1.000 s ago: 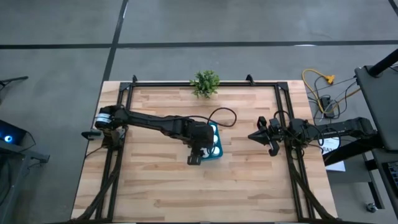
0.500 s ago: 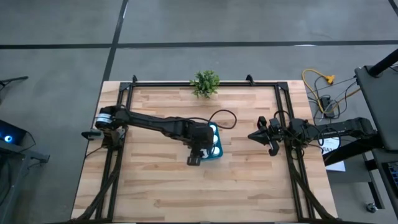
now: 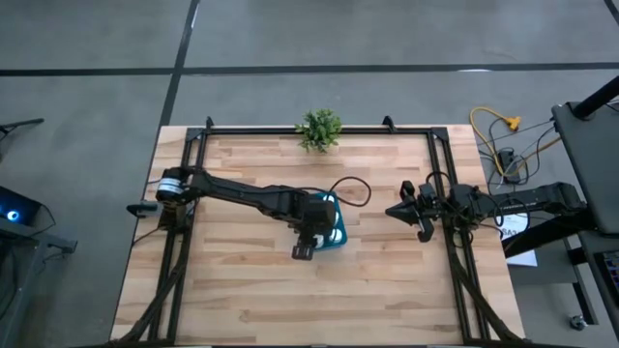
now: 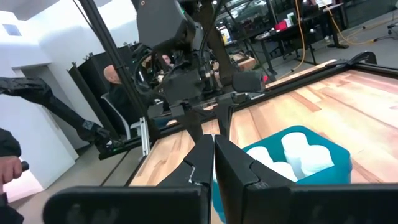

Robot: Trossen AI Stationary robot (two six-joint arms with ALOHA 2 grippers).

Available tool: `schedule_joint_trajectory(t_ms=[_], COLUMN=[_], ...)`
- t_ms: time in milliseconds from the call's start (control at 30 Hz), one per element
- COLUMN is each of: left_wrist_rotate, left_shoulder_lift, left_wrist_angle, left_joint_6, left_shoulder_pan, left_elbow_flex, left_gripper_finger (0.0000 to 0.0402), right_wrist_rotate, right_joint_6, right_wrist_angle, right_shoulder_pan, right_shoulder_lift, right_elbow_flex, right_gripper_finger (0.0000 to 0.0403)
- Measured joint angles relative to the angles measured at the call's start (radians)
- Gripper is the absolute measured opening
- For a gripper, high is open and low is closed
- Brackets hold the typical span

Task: Pick and place pill bottles into a basket
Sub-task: Put the white medicine bottle into the blue bin

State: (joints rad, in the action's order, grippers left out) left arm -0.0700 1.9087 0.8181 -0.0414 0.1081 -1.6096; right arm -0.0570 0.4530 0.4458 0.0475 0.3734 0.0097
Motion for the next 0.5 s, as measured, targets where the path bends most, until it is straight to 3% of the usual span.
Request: schedule_joint_trajectory(t_ms=[500], left_wrist_rotate=[0.002], left_shoulder_lift=[0.004], left_wrist_angle=[0.001], left_joint_6=[-0.001], left_shoulder_pan=[-0.002], left_elbow_flex=[0.0], left_gripper_finger=[0.0145], right_wrist_rotate=[0.0], right_joint_6=[-0.003], right_wrist_angle=[0.0], right_shoulder_pan=[0.0], right_shoulder_lift=[0.001], right_elbow_flex=[0.0], right_gripper_finger=[0.0008])
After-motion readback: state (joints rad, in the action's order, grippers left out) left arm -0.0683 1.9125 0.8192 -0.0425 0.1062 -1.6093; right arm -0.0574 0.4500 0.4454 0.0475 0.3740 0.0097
